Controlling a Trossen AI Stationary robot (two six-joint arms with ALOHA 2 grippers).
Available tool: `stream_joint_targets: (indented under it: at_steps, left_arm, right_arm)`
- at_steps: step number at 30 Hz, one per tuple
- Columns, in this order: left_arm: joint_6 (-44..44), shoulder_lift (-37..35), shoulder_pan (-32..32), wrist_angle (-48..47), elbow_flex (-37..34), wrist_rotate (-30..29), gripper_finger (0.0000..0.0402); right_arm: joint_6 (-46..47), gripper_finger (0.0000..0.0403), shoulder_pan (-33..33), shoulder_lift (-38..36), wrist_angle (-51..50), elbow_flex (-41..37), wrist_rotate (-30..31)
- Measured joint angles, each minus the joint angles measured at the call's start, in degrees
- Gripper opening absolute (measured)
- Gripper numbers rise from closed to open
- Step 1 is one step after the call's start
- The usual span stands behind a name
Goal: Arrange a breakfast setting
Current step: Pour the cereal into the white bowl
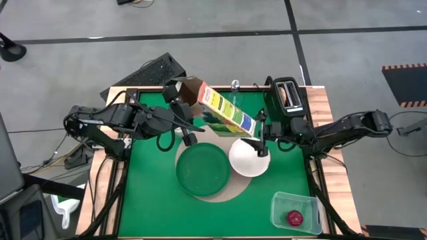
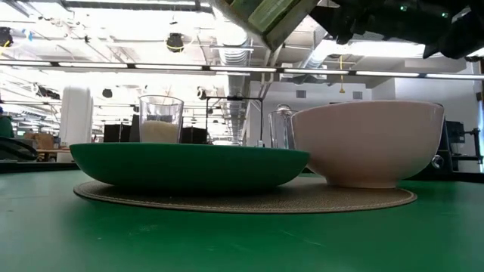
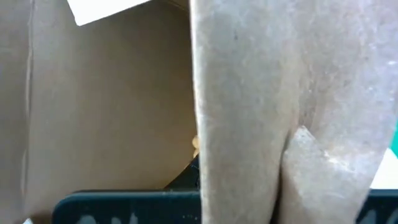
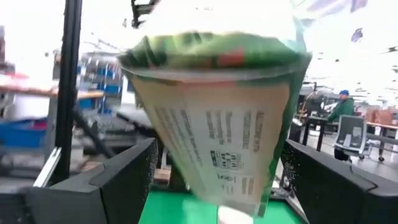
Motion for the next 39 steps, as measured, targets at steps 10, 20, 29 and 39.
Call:
stream_joint_targets:
  at_steps: [10,20,29,39]
  left_arm:
    - [0.7,0.0,0.1,4.4,0.0,3.7,0.0000]
    - [2.2,1.9,0.0,7.0,0.0,5.4,0.0000]
    - [4.2,3.0,0.1,10.0,0.0,8.6,0.0000]
    - [3.2,3.0,0.1,10.1,0.0,8.5,0.0004]
  right_arm:
    - [1.7,0.0366,-0.7,0.0,2.6,0.0,2.9]
    - [0.1,0.0362,-1.2,0.0,8.1,0.0,2.9]
    - [0.1,0.0315,-1.8,0.0,8.2,0.0,1.0]
    - [-0.6,0.0253,-1.8,-0.7,7.1,0.0,1.3]
